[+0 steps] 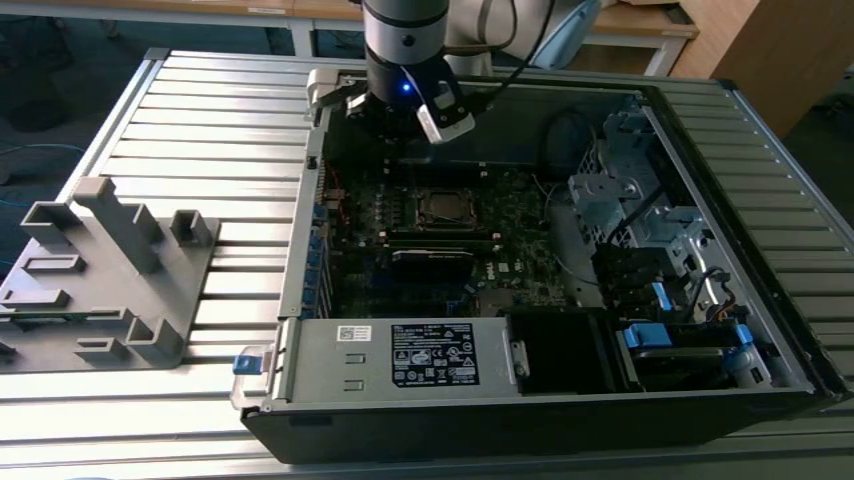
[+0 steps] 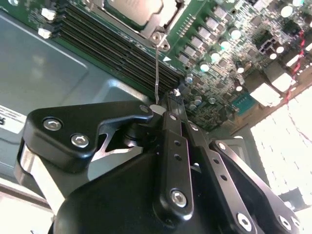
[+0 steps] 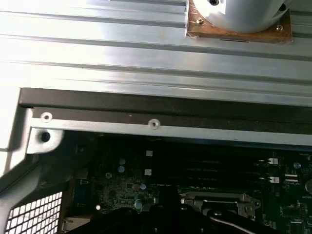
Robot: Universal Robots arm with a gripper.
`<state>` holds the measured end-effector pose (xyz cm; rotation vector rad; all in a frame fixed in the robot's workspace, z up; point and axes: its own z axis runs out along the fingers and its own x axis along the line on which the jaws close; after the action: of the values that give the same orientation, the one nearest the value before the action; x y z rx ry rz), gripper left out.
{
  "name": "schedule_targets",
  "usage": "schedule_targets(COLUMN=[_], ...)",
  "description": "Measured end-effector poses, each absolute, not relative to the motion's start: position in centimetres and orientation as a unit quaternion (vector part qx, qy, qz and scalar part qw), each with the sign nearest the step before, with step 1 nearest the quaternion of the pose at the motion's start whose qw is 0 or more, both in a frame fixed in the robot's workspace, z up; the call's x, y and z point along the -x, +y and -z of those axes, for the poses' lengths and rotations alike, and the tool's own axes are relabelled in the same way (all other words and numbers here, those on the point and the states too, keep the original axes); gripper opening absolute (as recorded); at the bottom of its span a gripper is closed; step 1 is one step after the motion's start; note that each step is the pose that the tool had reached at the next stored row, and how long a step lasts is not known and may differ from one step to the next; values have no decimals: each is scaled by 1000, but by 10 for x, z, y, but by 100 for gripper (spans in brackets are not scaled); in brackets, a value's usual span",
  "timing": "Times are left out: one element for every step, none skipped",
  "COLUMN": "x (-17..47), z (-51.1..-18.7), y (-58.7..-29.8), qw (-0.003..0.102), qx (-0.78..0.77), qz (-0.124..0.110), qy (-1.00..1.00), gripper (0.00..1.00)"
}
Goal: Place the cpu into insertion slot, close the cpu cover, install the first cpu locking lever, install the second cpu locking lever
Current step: 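Install the first cpu locking lever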
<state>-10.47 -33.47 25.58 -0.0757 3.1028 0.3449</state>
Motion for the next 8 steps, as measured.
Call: schedule_targets(x=[103,101,99,97,95,93,92,92], z=[-256,-256,-256,-256,-256,-256,-256,-256], y=[-335,-335,-335,-335,-335,-335,-335,-335], qw=[9,9,9,9,9,9,9,9], qx=[24,24,24,24,24,24,24,24], qz=[-110,-110,-110,-110,-110,-110,-110,-110], qy=[994,994,994,994,994,994,994,994], gripper=[10,10,10,10,10,10,10,10])
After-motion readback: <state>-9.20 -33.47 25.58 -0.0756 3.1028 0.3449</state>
